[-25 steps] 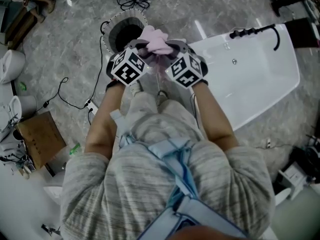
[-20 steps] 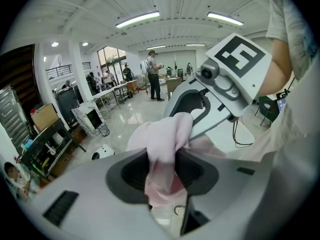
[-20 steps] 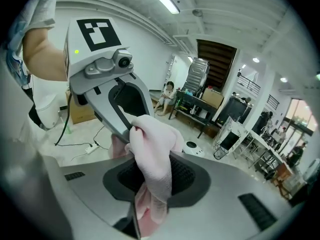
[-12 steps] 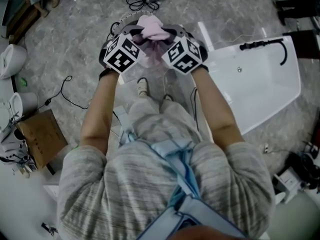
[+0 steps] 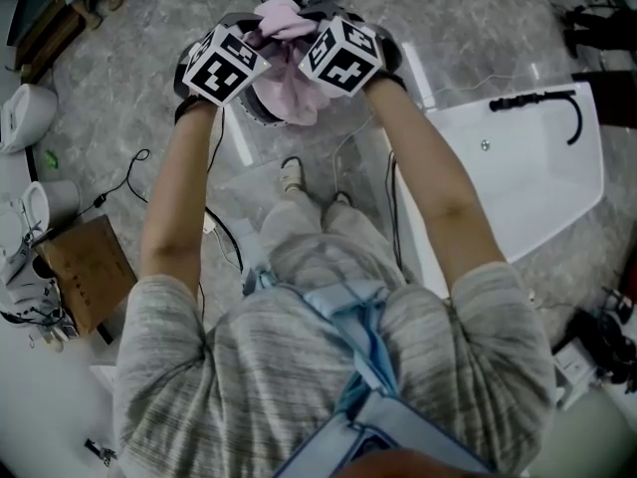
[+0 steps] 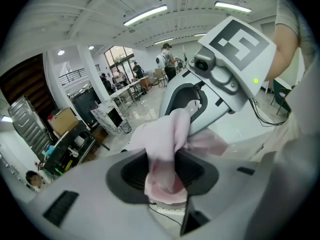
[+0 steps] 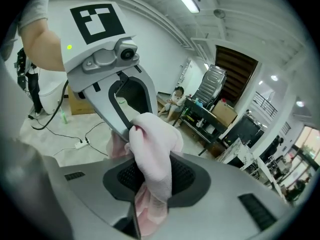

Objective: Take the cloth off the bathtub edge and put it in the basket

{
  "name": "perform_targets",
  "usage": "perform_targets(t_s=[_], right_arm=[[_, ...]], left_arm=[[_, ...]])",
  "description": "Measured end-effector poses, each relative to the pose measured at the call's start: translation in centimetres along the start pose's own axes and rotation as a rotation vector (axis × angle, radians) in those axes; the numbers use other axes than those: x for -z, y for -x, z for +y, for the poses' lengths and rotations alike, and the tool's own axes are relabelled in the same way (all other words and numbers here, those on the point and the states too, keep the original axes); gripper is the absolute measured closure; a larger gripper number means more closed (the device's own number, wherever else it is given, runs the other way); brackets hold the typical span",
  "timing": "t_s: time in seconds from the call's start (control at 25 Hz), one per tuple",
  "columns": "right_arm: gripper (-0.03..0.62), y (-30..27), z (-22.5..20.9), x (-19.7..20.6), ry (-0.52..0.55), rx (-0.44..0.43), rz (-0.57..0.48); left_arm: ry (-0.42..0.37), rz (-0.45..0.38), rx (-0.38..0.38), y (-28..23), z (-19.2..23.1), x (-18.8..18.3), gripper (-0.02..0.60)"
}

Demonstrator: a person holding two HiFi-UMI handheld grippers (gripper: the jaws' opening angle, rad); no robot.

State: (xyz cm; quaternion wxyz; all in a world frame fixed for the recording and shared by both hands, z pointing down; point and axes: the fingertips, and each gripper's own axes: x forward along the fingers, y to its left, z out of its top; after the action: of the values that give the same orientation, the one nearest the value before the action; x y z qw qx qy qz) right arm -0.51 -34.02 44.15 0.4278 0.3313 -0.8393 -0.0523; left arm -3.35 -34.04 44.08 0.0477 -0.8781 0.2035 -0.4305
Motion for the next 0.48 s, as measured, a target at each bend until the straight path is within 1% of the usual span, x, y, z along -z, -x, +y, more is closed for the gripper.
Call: perform_targets(t_s=[0.12,0.24,0.36,0.48], right_arm=[[0.476,-0.5,-2.1,-2.4,0.013,0.018,-0.027],[0.476,-1.2,-3.4,-4.0,0.015,0.029,-0.042],[0.476,-2.4,-3.5,-4.2,0.007,0.016,-0.034],[0.476,-4.1,-3.1,-3.8,0.003,-0.011,-0.012]], left_arm=[[-0.025,0.011,-0.043,1.2,3.0,-0.7,0.426],[-0.037,0.023,-0.062,1.7,5.1,-0.8,0.426],[-0.036,0.045,-0.057,1.2,5.9,0.0,0.426],[-0.016,0.058,-0.045,-0.1,6.2,1.2,0.426]])
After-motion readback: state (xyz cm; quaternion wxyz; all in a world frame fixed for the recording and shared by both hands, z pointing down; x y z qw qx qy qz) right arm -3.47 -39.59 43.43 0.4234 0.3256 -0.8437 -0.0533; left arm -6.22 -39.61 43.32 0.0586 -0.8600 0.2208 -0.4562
